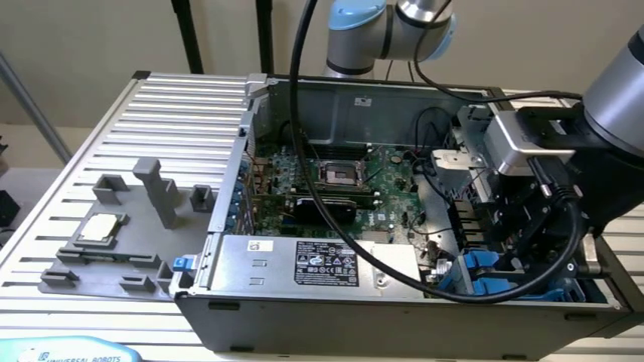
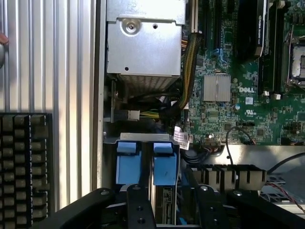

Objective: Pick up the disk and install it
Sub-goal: 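Insert the disk into the insertion slot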

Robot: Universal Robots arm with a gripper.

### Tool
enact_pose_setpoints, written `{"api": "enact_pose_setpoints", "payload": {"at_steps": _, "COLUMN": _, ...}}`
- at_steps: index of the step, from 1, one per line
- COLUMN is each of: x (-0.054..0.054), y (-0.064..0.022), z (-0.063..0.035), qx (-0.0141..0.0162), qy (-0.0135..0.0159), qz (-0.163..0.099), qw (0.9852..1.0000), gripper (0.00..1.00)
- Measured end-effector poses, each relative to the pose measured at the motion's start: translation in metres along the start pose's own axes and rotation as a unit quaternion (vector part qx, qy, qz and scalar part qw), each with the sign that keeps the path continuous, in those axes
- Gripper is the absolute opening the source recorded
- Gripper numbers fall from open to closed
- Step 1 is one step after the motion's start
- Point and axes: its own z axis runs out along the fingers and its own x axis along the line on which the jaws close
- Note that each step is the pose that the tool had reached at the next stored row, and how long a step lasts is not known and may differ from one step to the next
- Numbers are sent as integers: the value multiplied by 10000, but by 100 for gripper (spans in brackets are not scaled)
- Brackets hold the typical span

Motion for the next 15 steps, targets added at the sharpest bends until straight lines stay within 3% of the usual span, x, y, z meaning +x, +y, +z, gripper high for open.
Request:
{"api": "enact_pose_setpoints", "payload": {"at_steps": 7, "x": -14, "y": -135, "z": -113, "qx": -16, "qy": 1, "qz": 1, "qw": 10000, "gripper": 40}}
{"api": "enact_pose_setpoints", "payload": {"at_steps": 15, "x": -42, "y": -289, "z": -364, "qx": -33, "qy": 0, "qz": 2, "qw": 10000, "gripper": 40}}
